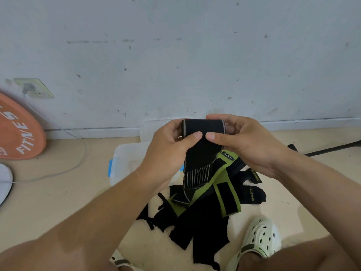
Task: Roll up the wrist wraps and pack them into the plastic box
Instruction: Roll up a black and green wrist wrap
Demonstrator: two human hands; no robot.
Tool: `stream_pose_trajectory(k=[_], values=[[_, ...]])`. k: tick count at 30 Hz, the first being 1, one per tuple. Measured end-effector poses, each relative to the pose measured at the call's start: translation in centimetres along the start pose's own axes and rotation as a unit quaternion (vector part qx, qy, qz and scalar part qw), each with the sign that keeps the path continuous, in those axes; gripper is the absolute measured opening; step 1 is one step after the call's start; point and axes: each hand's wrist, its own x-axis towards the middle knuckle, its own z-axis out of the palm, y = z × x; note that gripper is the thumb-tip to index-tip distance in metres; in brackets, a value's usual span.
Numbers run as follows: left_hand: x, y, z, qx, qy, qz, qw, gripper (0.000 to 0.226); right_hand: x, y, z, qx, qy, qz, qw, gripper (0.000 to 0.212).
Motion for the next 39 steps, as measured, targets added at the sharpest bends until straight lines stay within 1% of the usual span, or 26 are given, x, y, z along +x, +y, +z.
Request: stream_pose_trajectory(k=[5,8,10,16,22,27,29,30,33,35,39], values=[[-0.1,0.1,-0.2,0.018,-0.002,0.007,1.0,0.025,-0.1,0.1,0.1,0.018,0.003,-0.004,1.0,0.034],[-0.1,0.1,-0.3,0.024,0.001,0.003,1.0,0.023,-0.1,0.1,0.1,-0.019,0.009,-0.022,1.0,0.025],[0.0,0.1,-0.5,0.029,0.003,-0.003,1.0,0.023,-0.1,0.2,0.2,-0.045,0.012,-0.03,0.998,0.022],[-0.2,0.2,-0.2,0.014,-0.011,-0.031,0.999,0.024,0.0,0.1,0.2,-0.06,0.029,-0.033,0.997,0.023],[-0.2,0.3,-0.3,-0.035,-0.022,-0.051,0.998,0.03,-0.1,-0.1,-0.2,-0.068,-0.002,-0.003,0.998,0.024],[-0.3,0.5,-0.2,-0.003,-0.016,-0.039,0.999,0.029,-0.3,0.2,-0.1,-0.05,-0.017,-0.003,0.999,0.021],[-0.4,0.5,0.0,0.013,-0.01,-0.04,0.999,0.028,-0.2,0.3,0.0,-0.045,0.001,-0.022,0.999,0.019],[-0.4,0.6,0.1,0.007,-0.013,-0.051,0.999,0.029,-0.1,0.3,0.1,-0.044,0.017,-0.035,0.998,0.019],[-0.4,0.9,0.5,-0.053,-0.03,-0.123,0.991,0.038,0.1,0.5,0.1,-0.045,0.048,-0.059,0.996,0.024],[-0.4,0.9,0.5,-0.074,-0.029,-0.137,0.987,0.036,0.1,0.5,0.1,-0.054,0.041,-0.059,0.996,0.027],[-0.3,0.7,0.3,-0.083,-0.028,-0.108,0.99,0.024,-0.1,0.1,-0.1,-0.05,0.024,-0.037,0.998,0.028]])
